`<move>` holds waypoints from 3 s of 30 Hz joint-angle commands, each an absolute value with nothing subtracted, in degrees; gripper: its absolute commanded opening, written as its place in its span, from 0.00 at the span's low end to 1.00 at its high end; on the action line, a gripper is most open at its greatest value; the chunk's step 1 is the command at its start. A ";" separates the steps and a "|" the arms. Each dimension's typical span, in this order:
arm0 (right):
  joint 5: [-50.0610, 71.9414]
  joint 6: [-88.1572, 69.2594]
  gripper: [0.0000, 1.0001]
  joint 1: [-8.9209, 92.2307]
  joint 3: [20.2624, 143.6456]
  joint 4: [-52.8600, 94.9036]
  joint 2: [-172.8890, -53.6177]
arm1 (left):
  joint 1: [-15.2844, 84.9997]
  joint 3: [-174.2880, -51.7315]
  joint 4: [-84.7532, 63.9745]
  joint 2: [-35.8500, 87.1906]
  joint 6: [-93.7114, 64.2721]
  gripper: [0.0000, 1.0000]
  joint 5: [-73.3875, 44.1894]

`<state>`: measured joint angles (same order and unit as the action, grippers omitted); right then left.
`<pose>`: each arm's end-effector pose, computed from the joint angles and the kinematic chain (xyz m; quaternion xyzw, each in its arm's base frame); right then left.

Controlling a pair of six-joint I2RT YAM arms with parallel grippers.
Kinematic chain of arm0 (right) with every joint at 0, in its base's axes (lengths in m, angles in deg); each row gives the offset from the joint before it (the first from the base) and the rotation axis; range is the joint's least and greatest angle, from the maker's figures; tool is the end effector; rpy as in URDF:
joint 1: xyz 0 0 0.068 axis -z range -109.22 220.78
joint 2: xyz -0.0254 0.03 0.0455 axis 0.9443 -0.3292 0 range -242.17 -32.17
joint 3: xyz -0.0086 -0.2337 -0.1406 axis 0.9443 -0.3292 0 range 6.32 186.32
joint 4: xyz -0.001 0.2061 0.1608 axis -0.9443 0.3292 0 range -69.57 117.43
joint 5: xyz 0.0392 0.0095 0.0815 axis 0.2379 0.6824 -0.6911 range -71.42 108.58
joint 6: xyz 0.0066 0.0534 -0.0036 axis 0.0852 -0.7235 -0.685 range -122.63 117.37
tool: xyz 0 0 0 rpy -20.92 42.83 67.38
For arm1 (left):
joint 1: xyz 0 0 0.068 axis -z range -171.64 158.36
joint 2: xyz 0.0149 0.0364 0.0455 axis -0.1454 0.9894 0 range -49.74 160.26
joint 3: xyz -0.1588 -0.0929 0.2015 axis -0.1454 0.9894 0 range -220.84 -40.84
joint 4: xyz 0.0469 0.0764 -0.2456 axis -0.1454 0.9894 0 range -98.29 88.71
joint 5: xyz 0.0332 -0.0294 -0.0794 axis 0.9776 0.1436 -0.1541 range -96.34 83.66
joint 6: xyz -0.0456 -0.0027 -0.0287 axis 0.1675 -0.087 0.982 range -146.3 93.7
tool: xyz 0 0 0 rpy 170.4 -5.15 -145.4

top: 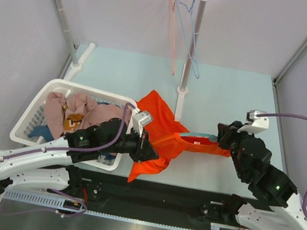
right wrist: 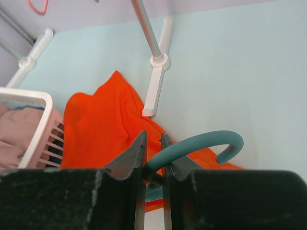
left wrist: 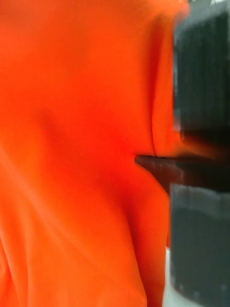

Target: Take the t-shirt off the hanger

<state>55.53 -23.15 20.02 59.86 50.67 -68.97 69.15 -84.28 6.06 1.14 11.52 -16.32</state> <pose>0.0960 0.0836 0.3758 -0.0049 0.7702 0.1399 0.6222 0.0948 -0.1824 0.3056 0.2120 0.7986 -0.4705 0.3097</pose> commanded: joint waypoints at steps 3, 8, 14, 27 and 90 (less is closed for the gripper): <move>68.90 -42.74 0.00 19.89 66.79 59.25 -62.86 | 69.27 -86.45 15.79 0.46 12.02 0.00 -1.00; 70.28 -53.51 0.00 19.81 64.87 62.72 -54.07 | 69.27 -83.03 13.78 -4.99 14.13 0.00 2.28; 58.26 -47.82 0.00 19.81 66.51 55.60 -54.57 | 69.27 -83.03 9.49 -2.02 14.66 0.00 -1.32; 26.03 -46.86 0.00 19.89 79.08 45.80 -67.33 | 69.27 -94.88 3.13 24.52 11.50 0.00 -8.54; 57.25 -44.20 0.00 17.96 83.75 79.67 -55.73 | 4.94 -89.11 38.31 -12.30 12.55 0.00 14.24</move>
